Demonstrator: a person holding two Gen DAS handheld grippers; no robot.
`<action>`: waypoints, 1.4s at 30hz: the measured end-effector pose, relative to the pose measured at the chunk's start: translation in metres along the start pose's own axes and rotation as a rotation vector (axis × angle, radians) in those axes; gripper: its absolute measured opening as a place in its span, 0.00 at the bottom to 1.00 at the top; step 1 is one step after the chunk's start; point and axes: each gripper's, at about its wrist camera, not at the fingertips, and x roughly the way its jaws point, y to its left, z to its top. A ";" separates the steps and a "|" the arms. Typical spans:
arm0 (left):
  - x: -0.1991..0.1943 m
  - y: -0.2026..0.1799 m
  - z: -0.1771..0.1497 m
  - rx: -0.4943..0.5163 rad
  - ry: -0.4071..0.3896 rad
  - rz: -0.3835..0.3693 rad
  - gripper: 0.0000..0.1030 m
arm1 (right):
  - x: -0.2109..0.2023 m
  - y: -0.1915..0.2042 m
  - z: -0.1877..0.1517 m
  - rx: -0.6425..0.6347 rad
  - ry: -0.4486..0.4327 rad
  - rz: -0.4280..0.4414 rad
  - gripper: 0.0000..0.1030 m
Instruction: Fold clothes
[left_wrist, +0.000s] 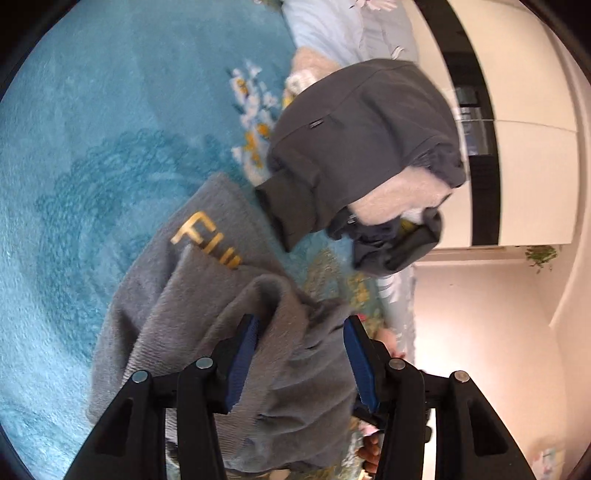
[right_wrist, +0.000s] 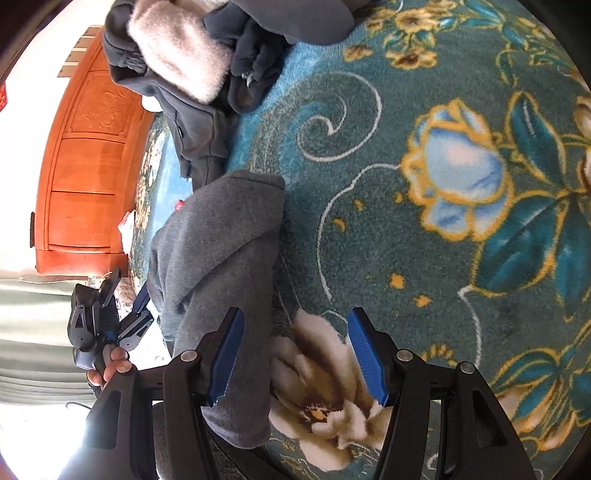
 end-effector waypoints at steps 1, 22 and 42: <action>0.004 0.003 0.000 -0.008 0.009 0.012 0.50 | 0.002 0.000 0.001 0.002 0.004 0.000 0.58; 0.040 -0.044 -0.009 0.289 0.101 0.249 0.11 | 0.008 0.000 0.001 0.018 0.005 -0.003 0.58; 0.004 -0.029 0.015 0.276 -0.079 0.455 0.05 | -0.016 0.060 -0.005 -0.177 -0.123 0.015 0.58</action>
